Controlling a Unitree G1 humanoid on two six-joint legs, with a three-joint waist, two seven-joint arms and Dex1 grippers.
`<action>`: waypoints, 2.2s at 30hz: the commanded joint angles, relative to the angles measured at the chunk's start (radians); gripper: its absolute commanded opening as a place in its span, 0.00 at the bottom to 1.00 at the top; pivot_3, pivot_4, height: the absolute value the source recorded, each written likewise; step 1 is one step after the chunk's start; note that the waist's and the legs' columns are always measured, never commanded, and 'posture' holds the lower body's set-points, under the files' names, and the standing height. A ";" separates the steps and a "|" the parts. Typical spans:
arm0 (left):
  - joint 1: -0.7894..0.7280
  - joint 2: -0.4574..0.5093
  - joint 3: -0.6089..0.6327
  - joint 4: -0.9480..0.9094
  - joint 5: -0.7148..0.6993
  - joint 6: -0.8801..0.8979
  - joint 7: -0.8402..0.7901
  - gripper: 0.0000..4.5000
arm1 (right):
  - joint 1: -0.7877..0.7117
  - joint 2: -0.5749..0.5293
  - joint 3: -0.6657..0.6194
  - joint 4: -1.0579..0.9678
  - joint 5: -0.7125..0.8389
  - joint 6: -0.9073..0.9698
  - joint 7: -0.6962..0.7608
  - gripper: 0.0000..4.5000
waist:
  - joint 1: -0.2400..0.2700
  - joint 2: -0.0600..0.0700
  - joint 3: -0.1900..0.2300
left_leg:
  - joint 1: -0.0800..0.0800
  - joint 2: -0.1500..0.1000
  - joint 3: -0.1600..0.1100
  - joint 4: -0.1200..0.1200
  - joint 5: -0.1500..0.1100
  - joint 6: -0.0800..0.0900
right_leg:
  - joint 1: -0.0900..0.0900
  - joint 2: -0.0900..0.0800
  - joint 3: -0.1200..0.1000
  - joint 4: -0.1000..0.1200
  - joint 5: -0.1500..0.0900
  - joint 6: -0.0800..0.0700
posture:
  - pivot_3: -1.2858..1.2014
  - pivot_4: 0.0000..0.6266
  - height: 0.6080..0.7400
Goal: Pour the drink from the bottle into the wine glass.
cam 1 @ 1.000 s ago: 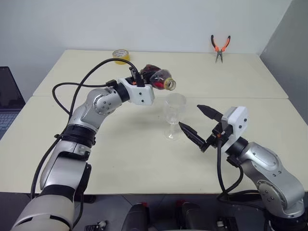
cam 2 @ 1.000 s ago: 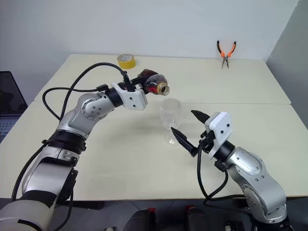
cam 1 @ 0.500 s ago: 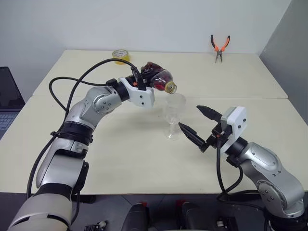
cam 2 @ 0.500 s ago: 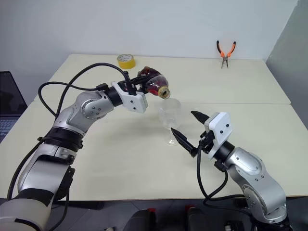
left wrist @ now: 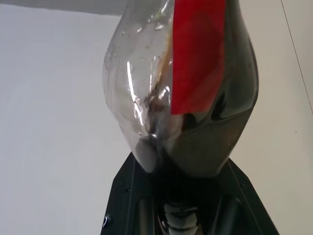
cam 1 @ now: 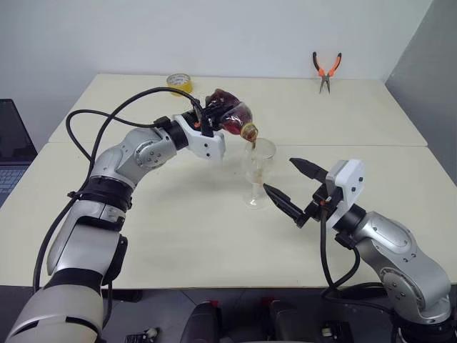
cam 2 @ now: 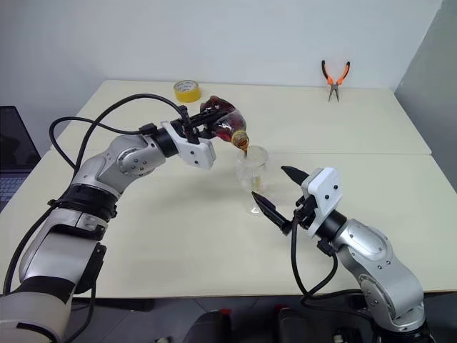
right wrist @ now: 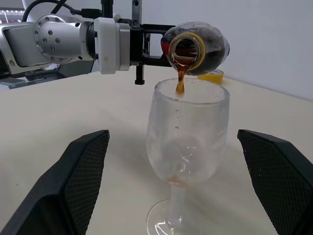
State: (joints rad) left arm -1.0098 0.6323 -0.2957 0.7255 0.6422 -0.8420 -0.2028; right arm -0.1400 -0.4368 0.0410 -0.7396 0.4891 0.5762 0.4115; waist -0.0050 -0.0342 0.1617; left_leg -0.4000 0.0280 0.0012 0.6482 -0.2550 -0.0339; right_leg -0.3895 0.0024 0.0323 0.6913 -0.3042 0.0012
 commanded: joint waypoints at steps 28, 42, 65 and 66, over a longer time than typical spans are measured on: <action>-0.106 0.007 -0.039 0.057 0.036 -0.052 0.109 0.12 | 0.004 0.014 0.005 -0.021 -0.022 -0.025 0.002 1.00 | 0.000 0.000 0.000 | 0.000 0.000 0.000 0.000 0.000 0.000 | 0.000 0.000 0.000 0.001 0.000 0.000 | 0.52 0.24 1.00; -0.122 0.007 -0.044 0.054 0.049 -0.053 0.114 0.12 | -0.002 0.023 0.012 -0.020 -0.026 -0.020 -0.001 1.00 | 0.000 0.000 0.000 | 0.000 0.000 0.000 0.001 0.000 0.000 | 0.000 0.000 0.000 0.001 0.000 0.000 | 0.52 0.24 1.00; -0.134 0.010 -0.047 0.062 0.069 -0.055 0.133 0.12 | 0.008 0.023 0.015 -0.018 -0.029 -0.025 0.006 1.00 | 0.000 0.000 0.000 | 0.000 0.000 0.000 0.001 0.000 0.000 | 0.000 0.000 0.000 0.002 0.000 0.000 | 0.52 0.24 1.00; -0.134 0.010 -0.047 0.062 0.070 -0.055 0.134 0.12 | 0.007 0.023 0.015 -0.018 -0.029 -0.024 0.006 1.00 | 0.000 0.000 0.000 | 0.000 0.000 0.000 0.001 0.000 0.000 | 0.000 0.000 0.000 0.002 0.000 0.000 | 0.52 0.24 1.00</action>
State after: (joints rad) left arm -1.0991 0.6321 -0.3510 0.8042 0.7203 -0.8862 -0.0965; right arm -0.1306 -0.4156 0.0617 -0.7393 0.4566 0.5745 0.4130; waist -0.0054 -0.0342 0.1617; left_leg -0.3997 0.0279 0.0014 0.6495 -0.2549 -0.0341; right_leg -0.3899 0.0022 0.0323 0.6937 -0.3042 0.0011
